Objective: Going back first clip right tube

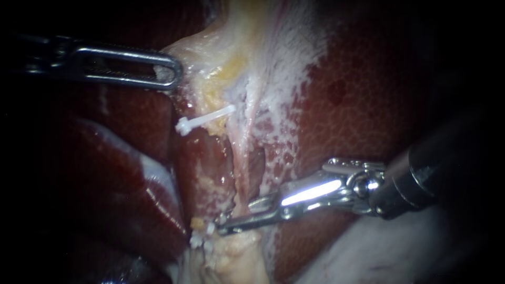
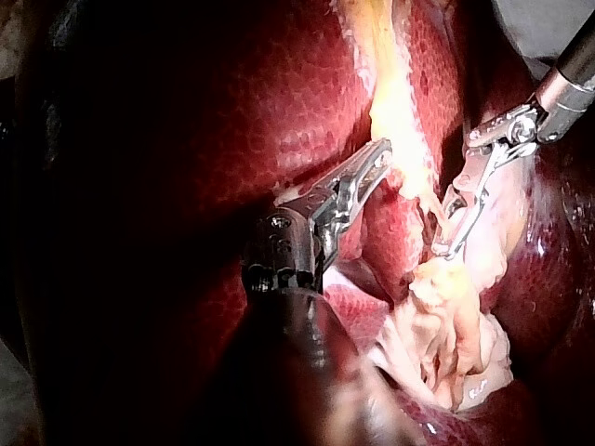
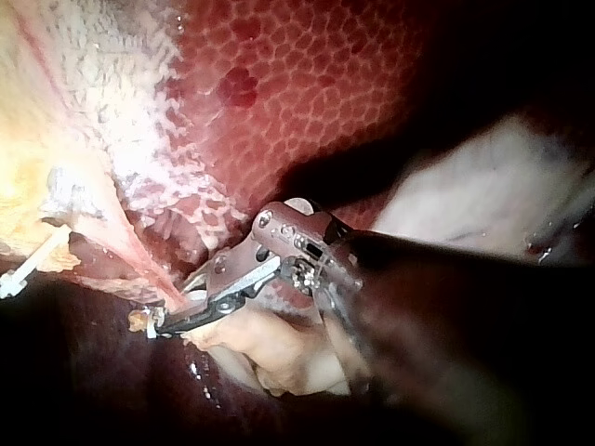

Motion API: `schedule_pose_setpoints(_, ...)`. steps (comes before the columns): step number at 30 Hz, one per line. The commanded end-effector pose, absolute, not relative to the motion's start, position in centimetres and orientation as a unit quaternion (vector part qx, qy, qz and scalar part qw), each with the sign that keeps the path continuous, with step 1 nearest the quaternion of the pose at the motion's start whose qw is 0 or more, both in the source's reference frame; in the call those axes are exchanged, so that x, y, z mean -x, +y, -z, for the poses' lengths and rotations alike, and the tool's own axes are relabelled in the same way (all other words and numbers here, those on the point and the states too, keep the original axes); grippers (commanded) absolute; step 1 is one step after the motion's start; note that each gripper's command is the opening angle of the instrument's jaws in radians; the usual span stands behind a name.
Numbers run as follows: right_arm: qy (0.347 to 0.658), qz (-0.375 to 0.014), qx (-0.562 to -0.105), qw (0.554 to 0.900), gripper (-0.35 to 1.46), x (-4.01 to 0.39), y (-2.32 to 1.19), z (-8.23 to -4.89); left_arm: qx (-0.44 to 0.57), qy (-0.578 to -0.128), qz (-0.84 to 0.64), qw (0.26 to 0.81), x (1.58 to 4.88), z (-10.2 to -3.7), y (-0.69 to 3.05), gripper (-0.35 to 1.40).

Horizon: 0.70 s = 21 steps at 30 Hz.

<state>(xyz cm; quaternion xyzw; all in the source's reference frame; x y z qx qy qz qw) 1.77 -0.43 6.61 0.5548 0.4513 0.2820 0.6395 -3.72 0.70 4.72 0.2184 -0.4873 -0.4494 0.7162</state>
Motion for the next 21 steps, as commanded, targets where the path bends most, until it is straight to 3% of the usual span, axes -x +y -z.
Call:
schedule_pose_setpoints(1,0.451,-0.282,-0.555,0.639,-0.35,-1.77,-0.43,-6.62,-0.218,-0.487,0.449,0.716,3.73,-4.71,0.70,-0.35)
schedule_pose_setpoints(17,0.451,-0.282,-0.555,0.639,-0.35,-1.77,-0.43,-6.61,-0.218,-0.487,0.449,0.716,3.72,-4.71,0.70,-0.35)
schedule_pose_setpoints(19,0.452,-0.281,-0.556,0.638,-0.05,-1.77,-0.44,-6.61,-0.219,-0.487,0.449,0.716,3.71,-4.71,0.70,-0.35)
schedule_pose_setpoints(21,0.458,-0.273,-0.550,0.642,0.11,-1.77,-0.46,-6.61,-0.219,-0.487,0.449,0.716,3.71,-4.71,0.70,-0.35)
